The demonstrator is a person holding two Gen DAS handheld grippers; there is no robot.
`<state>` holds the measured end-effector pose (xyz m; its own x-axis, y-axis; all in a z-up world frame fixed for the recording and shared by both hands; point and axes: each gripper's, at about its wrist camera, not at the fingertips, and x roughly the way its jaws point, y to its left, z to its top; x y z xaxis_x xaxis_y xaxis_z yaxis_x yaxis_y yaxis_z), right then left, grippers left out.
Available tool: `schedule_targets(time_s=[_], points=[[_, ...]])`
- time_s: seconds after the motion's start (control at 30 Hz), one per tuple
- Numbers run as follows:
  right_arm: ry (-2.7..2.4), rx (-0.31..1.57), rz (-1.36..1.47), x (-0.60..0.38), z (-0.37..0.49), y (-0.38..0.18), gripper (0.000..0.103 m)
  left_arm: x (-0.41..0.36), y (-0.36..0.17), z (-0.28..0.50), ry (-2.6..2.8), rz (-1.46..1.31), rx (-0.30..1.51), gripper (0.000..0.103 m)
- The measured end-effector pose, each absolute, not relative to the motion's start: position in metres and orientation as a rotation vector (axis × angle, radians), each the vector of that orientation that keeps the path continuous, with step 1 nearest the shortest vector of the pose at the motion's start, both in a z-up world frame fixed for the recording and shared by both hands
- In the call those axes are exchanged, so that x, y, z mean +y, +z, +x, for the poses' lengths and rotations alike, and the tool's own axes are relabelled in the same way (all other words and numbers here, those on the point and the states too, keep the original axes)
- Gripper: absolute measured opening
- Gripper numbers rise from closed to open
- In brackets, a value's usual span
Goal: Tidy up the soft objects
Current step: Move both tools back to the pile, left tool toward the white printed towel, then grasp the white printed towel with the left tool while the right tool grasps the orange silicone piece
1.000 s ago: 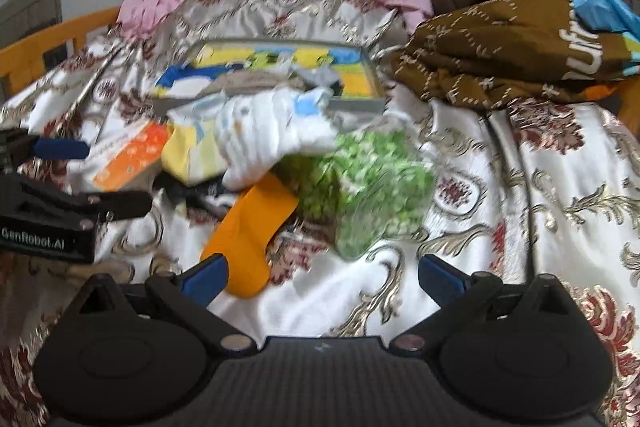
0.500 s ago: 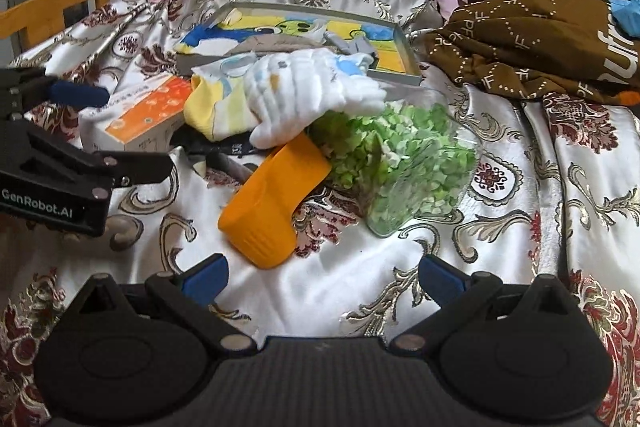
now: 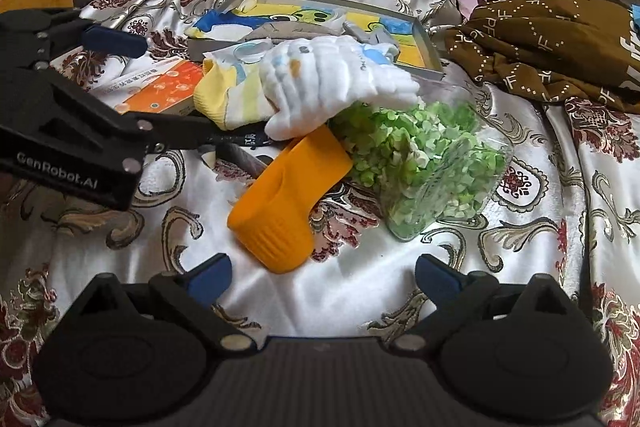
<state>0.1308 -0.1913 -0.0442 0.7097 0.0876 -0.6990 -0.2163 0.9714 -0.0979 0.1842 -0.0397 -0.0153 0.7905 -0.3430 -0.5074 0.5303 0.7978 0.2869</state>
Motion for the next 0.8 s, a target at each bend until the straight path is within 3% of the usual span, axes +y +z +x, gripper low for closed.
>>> schedule_targets(time_s=[0.2,0.47,0.67,0.8], points=[[0.188,0.753,-0.210,-0.189,0.131,-0.046,0.085,-0.047,-0.012,0.192,-0.589,0.508,0.407,0.102],[0.218,0.733,-0.241,-0.186,0.131,-0.049,0.078,-0.065,-0.010,0.200,-0.655,0.530,0.373,0.102],[0.235,0.709,-0.270,-0.183,0.129,-0.050,0.064,-0.083,-0.012,0.202,-0.701,0.573,0.333,0.102],[0.258,0.693,-0.298,-0.177,0.127,-0.052,0.053,-0.100,-0.013,0.201,-0.709,0.635,0.282,0.094]])
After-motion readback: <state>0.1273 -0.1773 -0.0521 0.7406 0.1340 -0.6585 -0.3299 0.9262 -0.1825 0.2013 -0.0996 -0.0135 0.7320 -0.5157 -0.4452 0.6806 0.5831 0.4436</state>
